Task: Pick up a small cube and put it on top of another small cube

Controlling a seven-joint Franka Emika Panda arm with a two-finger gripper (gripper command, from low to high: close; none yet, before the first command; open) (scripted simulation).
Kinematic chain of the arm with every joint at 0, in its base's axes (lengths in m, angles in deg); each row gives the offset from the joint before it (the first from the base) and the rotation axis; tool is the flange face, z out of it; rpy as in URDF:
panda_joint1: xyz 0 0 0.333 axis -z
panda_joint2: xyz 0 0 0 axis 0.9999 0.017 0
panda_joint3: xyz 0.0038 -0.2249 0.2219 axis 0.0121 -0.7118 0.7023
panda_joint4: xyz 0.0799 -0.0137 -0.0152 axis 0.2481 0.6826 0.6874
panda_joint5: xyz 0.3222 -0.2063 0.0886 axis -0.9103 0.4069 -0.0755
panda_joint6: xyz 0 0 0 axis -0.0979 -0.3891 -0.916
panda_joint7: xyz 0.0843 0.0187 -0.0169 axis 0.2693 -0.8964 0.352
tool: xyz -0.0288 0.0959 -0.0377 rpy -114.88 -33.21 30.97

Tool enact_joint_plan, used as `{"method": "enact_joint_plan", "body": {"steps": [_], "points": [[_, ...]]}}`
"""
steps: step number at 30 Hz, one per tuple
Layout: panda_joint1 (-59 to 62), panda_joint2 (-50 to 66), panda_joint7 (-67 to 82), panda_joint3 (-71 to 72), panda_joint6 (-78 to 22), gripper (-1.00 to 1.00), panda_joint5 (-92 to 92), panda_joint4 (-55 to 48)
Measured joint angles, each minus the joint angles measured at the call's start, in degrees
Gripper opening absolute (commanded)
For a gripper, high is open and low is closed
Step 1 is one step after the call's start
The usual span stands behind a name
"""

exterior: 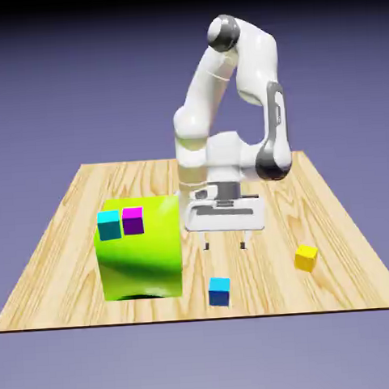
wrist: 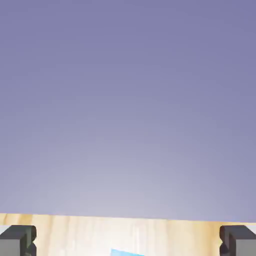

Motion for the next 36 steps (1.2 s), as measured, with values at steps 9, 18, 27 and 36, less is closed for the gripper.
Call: {"method": "enact_joint_plan", "body": {"steps": [9, 18, 27, 36], "points": [[16.6, -0.5, 8.0, 18.7, 1.5, 0.0, -15.0, -2.4], [21.8, -14.1, 11.7, 22.1, -3.9, 0.0, -25.5, -8.3], [20.5, -7.3, 9.3, 21.3, -0.1, -1.0, -20.4, -5.0], [16.6, -2.4, 23.1, 19.5, -5.4, -1.0, -6.3, -5.4]]}}
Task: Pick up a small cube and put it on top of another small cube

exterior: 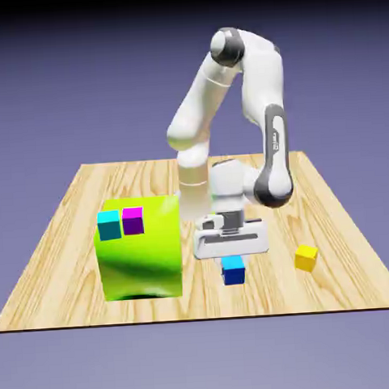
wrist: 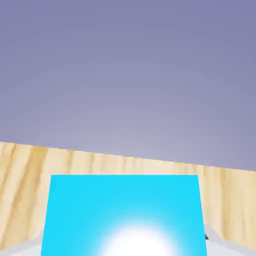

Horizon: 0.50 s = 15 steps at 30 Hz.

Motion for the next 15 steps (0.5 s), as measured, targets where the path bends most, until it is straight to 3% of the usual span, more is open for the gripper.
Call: {"method": "enact_joint_plan", "body": {"steps": [15], "points": [[-6.6, -1.7, 37.3, -2.5, -20.1, -1.0, 23.6, -7.5]]}}
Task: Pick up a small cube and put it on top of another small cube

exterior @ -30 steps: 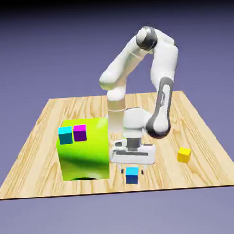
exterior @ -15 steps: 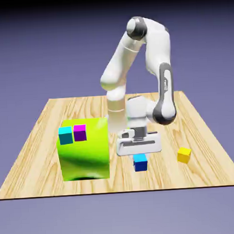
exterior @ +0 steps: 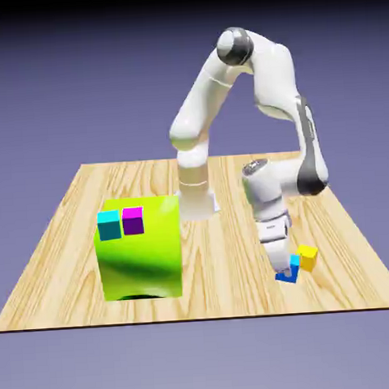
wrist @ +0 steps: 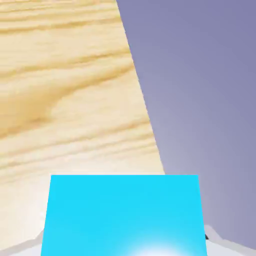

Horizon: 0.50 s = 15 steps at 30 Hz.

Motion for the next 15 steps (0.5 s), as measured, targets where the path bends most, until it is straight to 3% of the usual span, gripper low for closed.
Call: {"method": "enact_joint_plan", "body": {"steps": [15], "points": [[-6.6, -1.7, 37.3, -2.5, -20.1, -1.0, 23.7, -7.5]]}}
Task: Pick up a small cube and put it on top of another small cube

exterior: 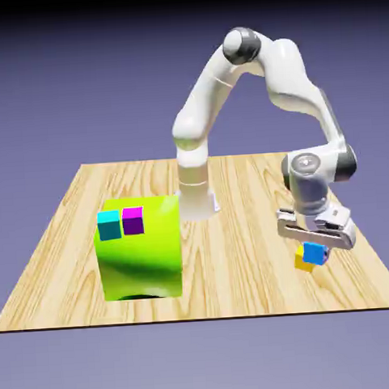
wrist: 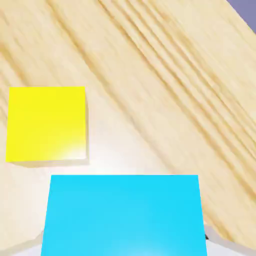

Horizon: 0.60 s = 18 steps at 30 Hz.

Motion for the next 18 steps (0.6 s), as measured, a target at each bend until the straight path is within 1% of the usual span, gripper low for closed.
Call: {"method": "enact_joint_plan", "body": {"steps": [15, 17, 18], "points": [[-6.6, -1.7, 37.5, -2.5, -20.1, -1.0, 23.5, -7.5], [-6.7, -1.7, 37.9, -2.5, -20.3, -1.0, 23.8, -7.6], [-5.3, -1.8, 37.8, -0.5, -18.4, -1.0, 23.9, -6.6]]}}
